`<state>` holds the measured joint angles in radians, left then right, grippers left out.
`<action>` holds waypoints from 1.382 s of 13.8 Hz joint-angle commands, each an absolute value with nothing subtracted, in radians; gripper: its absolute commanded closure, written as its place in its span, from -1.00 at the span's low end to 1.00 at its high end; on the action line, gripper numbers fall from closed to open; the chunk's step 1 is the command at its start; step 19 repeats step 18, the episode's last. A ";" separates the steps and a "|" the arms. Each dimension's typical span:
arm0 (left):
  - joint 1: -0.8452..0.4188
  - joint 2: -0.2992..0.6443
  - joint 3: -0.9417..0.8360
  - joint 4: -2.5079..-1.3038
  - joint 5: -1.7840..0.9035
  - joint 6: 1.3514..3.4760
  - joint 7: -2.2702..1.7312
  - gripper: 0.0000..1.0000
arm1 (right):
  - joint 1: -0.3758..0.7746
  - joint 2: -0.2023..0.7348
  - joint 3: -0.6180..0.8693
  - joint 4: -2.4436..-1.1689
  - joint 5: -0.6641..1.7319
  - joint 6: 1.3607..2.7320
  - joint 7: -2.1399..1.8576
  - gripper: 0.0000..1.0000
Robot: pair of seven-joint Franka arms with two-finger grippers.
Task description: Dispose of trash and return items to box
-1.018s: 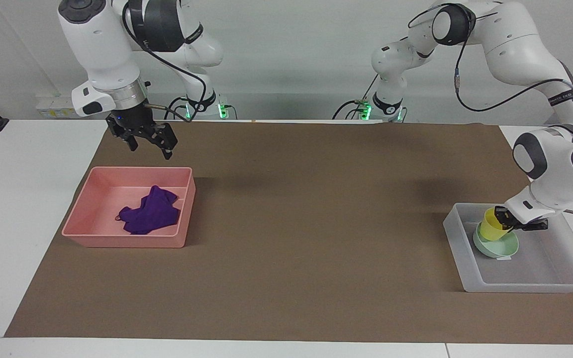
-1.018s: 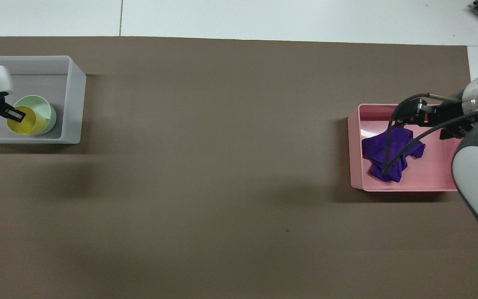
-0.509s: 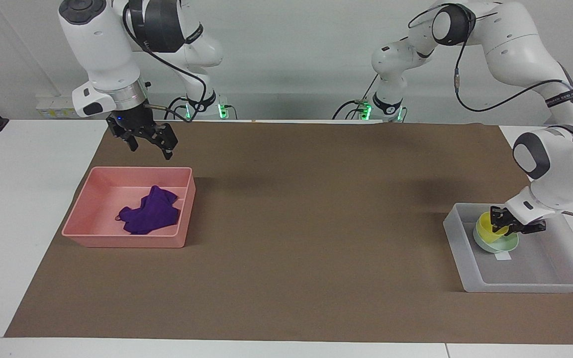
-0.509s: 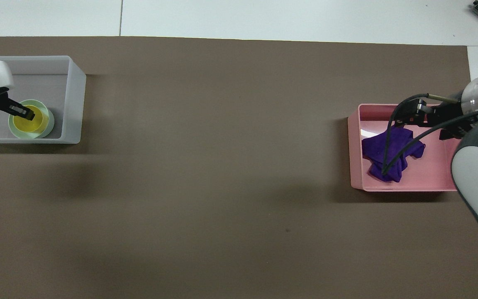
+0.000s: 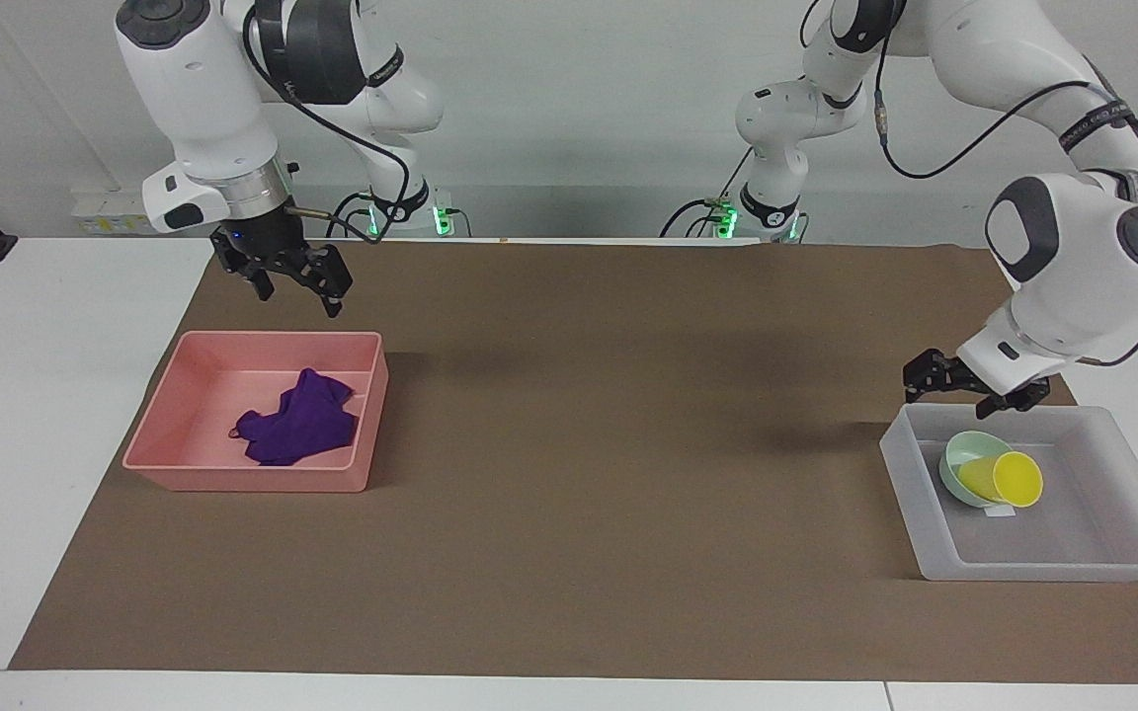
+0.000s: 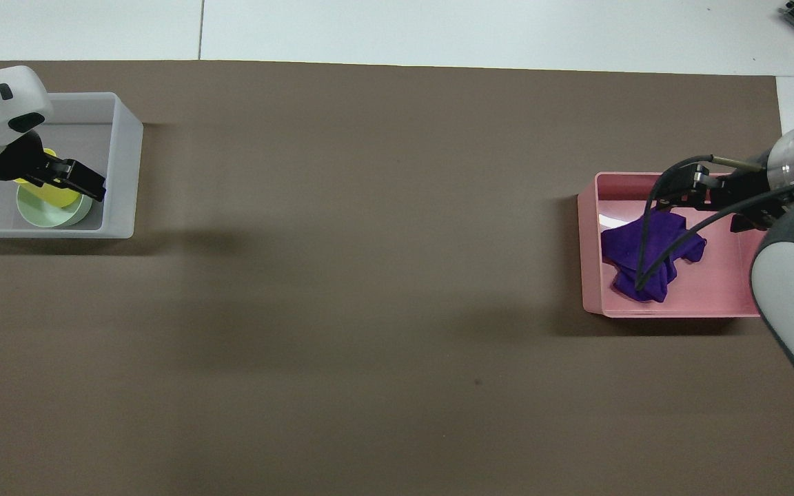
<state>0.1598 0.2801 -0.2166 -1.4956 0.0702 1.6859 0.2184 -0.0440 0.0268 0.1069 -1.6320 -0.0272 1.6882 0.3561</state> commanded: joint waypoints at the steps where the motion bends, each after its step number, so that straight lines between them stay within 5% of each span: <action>1: 0.137 0.141 -0.204 -1.548 0.049 1.594 0.170 -1.00 | -0.057 0.014 0.114 -1.649 -0.026 1.690 0.328 -1.00; 11: -0.095 -0.057 0.103 -1.707 -0.017 1.589 0.034 -1.00 | -0.060 0.014 0.114 -1.654 -0.026 1.692 0.328 -1.00; 19: -0.086 -0.080 0.097 -1.717 -0.025 1.623 0.052 -1.00 | -0.060 0.012 0.114 -1.660 -0.026 1.694 0.327 -1.00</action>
